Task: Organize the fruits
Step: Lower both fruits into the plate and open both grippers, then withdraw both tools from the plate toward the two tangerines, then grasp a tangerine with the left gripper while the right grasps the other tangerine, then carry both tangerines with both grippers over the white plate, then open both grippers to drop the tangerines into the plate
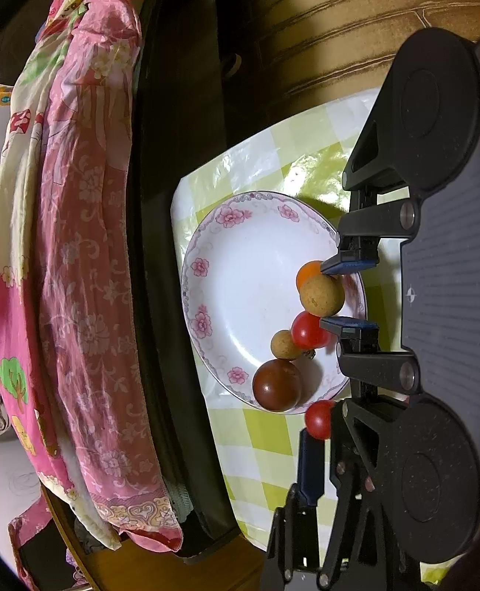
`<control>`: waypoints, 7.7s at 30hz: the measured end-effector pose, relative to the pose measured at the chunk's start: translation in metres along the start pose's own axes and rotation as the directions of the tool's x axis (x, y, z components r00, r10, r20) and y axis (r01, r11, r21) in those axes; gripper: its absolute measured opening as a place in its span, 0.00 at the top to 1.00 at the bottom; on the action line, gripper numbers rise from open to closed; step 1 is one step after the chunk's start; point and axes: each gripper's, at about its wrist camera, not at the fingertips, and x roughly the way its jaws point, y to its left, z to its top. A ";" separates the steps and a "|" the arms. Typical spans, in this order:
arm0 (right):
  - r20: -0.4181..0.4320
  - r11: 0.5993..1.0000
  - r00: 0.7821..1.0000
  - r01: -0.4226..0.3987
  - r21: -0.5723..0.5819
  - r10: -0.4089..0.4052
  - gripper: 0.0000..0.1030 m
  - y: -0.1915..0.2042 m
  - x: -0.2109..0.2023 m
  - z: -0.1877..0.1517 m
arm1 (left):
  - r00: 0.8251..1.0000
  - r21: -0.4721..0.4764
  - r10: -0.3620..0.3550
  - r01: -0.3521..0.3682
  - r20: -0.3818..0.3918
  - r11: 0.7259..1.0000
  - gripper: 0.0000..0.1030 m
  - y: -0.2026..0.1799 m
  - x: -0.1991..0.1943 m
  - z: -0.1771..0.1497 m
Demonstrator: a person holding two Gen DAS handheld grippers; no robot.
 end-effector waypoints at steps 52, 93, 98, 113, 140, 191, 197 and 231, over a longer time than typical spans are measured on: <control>0.070 0.999 0.998 -0.004 -0.045 0.007 0.69 0.008 -0.017 -0.003 | 0.996 0.072 0.050 -0.056 0.073 0.996 0.57 -0.001 -0.029 -0.001; -0.124 0.959 0.983 -0.163 -0.230 0.138 0.72 0.063 0.013 -0.047 | 0.996 0.087 -0.053 0.059 -0.076 0.994 0.53 0.025 -0.038 -0.053; -0.138 0.967 0.985 -0.134 -0.218 0.106 0.73 0.056 0.006 -0.043 | 0.997 0.130 -0.040 0.049 -0.072 0.990 0.53 0.013 -0.027 -0.054; -0.125 0.973 0.988 -0.119 -0.196 0.095 0.72 0.046 -0.001 -0.046 | 0.996 0.172 0.010 0.005 -0.089 0.985 0.53 0.001 -0.002 -0.060; -0.110 0.973 0.989 -0.119 -0.196 0.098 0.72 0.048 0.007 -0.046 | 0.997 0.198 0.039 -0.026 -0.063 0.980 0.55 -0.004 -0.002 -0.063; 0.022 0.996 0.999 -0.022 -0.085 0.024 0.73 0.013 -0.003 -0.005 | 0.995 0.164 0.072 -0.082 0.063 0.983 0.61 -0.011 0.010 -0.003; 0.021 0.997 1.000 -0.015 -0.073 0.017 0.72 0.007 0.002 -0.002 | 0.994 0.165 0.087 -0.098 0.073 0.981 0.61 -0.010 0.018 0.001; 0.098 1.000 0.995 0.022 -0.020 -0.020 0.68 -0.006 -0.003 0.006 | 0.988 0.126 0.111 -0.124 0.104 0.984 0.54 -0.011 0.013 0.012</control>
